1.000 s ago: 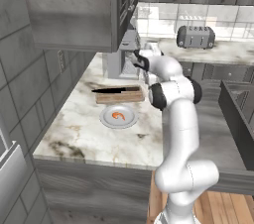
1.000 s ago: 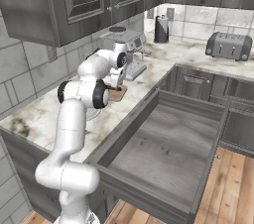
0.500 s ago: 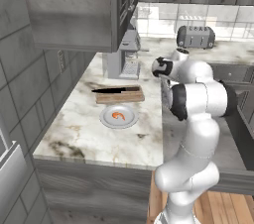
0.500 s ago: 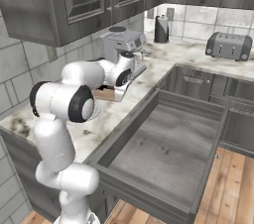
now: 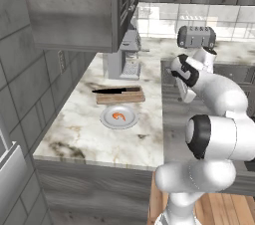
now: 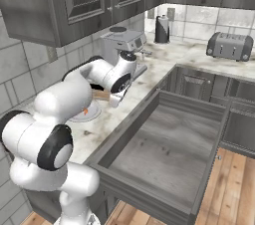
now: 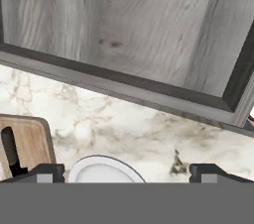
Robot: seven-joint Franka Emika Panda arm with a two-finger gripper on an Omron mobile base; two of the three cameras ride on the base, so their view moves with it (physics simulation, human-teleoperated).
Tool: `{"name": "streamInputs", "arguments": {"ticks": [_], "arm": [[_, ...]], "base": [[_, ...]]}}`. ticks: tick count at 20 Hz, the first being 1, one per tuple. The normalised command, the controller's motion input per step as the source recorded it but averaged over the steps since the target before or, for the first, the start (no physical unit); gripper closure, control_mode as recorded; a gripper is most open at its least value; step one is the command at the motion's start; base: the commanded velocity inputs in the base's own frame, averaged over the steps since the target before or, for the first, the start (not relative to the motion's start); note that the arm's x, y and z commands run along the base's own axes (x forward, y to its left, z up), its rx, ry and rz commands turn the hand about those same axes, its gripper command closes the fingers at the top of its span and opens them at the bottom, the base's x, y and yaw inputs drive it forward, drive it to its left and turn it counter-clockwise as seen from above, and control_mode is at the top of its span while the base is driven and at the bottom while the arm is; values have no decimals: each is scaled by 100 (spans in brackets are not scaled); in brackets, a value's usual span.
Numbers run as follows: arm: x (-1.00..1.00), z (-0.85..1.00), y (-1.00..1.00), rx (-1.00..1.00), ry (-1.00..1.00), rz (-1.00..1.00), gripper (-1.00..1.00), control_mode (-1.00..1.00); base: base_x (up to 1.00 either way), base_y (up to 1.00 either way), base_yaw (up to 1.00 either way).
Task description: Pick up the knife from the drawer and place it on the cutting board. Then place the meat from the plate to the cutting board.
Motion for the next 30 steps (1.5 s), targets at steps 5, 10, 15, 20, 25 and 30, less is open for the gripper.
{"name": "streamInputs", "arguments": {"ticks": [5,10,15,20,25,30], "arm": [[-52,43,19,0,9,4,-100,-100],[-39,-6,33,0,5,12,-100,-100],[-16,-36,13,0,0,23,-100,-100],[-1,-44,16,0,-4,33,-100,-100],[11,-16,16,0,-3,40,-100,-100],[9,0,35,-4,-3,17,-100,-100]], "base": [[0,0,0],[0,0,0],[0,0,0],[0,0,0],[0,0,0],[0,0,0]]}}
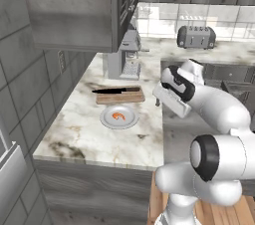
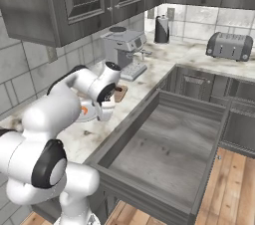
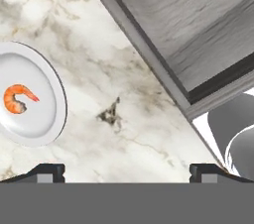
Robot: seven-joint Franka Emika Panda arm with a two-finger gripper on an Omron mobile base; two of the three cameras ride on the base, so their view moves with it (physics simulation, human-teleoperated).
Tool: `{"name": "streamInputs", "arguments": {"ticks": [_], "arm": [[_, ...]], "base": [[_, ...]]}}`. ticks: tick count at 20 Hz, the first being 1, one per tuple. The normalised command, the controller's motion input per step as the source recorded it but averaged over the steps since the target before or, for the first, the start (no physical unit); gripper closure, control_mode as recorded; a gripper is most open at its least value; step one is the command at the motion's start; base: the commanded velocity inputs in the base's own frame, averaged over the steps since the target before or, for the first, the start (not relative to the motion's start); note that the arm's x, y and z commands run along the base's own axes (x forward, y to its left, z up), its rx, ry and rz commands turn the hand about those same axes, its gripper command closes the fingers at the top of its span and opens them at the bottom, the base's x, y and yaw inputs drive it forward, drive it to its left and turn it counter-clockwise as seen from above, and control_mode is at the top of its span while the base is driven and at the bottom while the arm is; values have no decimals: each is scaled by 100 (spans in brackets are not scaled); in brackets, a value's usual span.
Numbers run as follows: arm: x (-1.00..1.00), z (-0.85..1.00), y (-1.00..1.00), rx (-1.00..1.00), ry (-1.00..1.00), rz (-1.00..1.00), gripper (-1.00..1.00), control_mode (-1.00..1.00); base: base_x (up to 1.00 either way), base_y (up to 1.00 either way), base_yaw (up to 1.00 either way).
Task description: Pick up the knife from the drawer and place it on the cutting board. Then place the meat from the plate to the cutting board.
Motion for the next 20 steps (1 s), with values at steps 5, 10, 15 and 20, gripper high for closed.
{"name": "streamInputs", "arguments": {"ticks": [5,10,15,20], "arm": [[21,0,34,-7,0,0,-100,-100],[20,-2,44,-9,0,0,-100,-100],[42,-28,23,-3,-4,0,-100,-100],[19,-19,26,0,0,0,-100,-100]], "base": [[0,0,0],[0,0,0],[0,0,0],[0,0,0]]}}
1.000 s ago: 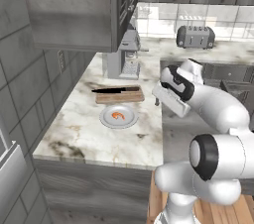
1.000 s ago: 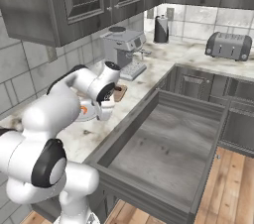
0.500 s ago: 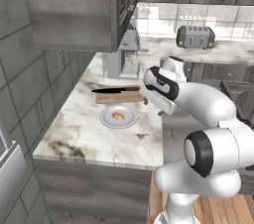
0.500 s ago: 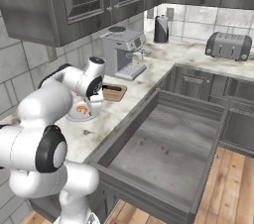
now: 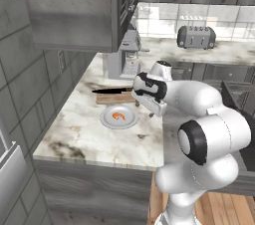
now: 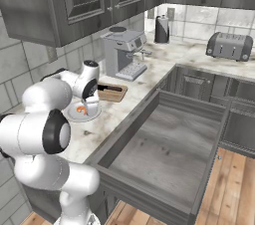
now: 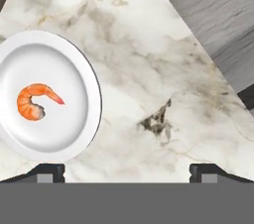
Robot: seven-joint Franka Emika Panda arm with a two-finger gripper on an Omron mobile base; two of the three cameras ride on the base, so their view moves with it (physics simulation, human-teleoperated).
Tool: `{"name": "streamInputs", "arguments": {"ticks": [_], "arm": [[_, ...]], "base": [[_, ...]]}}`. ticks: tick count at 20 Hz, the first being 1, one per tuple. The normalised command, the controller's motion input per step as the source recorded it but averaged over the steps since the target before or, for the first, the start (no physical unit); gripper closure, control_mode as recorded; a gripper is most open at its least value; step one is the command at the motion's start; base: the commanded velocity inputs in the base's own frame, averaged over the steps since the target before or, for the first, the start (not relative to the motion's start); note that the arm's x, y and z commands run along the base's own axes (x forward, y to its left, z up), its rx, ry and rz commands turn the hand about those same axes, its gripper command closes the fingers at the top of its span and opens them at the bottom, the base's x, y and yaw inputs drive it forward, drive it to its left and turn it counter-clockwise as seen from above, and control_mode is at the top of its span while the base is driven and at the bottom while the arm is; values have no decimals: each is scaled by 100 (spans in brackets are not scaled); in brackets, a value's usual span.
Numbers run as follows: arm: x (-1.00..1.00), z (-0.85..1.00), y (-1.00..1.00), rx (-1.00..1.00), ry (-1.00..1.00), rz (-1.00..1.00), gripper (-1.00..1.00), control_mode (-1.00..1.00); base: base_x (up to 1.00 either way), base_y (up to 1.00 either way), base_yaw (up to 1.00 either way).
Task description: Pick up the knife from the drawer and place it on the cutting board. Then place the meat from the plate to the cutting board.
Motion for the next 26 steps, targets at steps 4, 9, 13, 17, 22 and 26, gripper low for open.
{"name": "streamInputs", "arguments": {"ticks": [4,9,13,17,22,26], "arm": [[4,-8,5,0,0,0,-100,-100],[0,0,5,0,2,0,-100,-100],[7,0,21,0,5,0,-100,-100],[16,-14,28,-1,1,0,-100,-100],[20,-3,29,-5,0,0,-100,-100],[10,-3,21,-7,0,0,-100,-100]], "base": [[0,0,0],[0,0,0],[0,0,0],[0,0,0],[0,0,0],[0,0,0]]}}
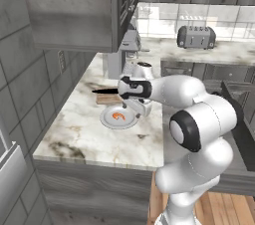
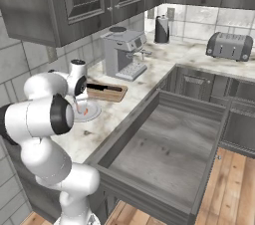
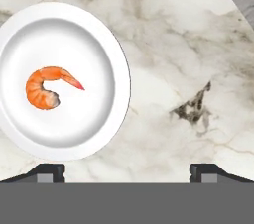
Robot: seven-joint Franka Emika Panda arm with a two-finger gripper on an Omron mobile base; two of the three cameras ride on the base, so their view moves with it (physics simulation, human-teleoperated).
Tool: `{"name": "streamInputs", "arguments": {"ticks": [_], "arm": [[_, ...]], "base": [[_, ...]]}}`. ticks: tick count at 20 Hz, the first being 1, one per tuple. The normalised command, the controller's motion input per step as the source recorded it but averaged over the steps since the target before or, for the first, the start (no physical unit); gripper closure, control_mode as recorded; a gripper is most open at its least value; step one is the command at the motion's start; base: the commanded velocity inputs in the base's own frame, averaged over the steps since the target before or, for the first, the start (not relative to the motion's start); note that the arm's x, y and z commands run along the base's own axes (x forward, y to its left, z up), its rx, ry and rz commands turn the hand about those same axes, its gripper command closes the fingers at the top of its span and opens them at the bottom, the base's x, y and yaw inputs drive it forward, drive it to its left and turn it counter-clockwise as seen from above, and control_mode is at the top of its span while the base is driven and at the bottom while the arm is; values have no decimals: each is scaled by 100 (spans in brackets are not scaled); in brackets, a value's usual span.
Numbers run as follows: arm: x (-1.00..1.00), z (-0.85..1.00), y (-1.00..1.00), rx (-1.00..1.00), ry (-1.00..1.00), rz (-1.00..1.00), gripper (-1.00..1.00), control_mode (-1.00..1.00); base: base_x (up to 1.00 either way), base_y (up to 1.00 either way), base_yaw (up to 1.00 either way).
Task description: Pick up the knife from the drawer and place it on the cutting board. Then place the meat from the plate to the cutting board.
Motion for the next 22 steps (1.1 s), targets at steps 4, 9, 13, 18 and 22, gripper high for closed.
{"name": "streamInputs", "arguments": {"ticks": [4,9,13,18,22], "arm": [[11,-11,8,-5,0,0,-100,-100],[7,-12,8,-5,0,0,-100,-100],[0,-9,1,-2,0,3,-100,-100],[0,0,0,-1,0,12,-100,-100],[0,0,0,0,0,9,-100,-100]], "base": [[0,0,0],[0,0,0],[0,0,0],[0,0,0],[0,0,0]]}}
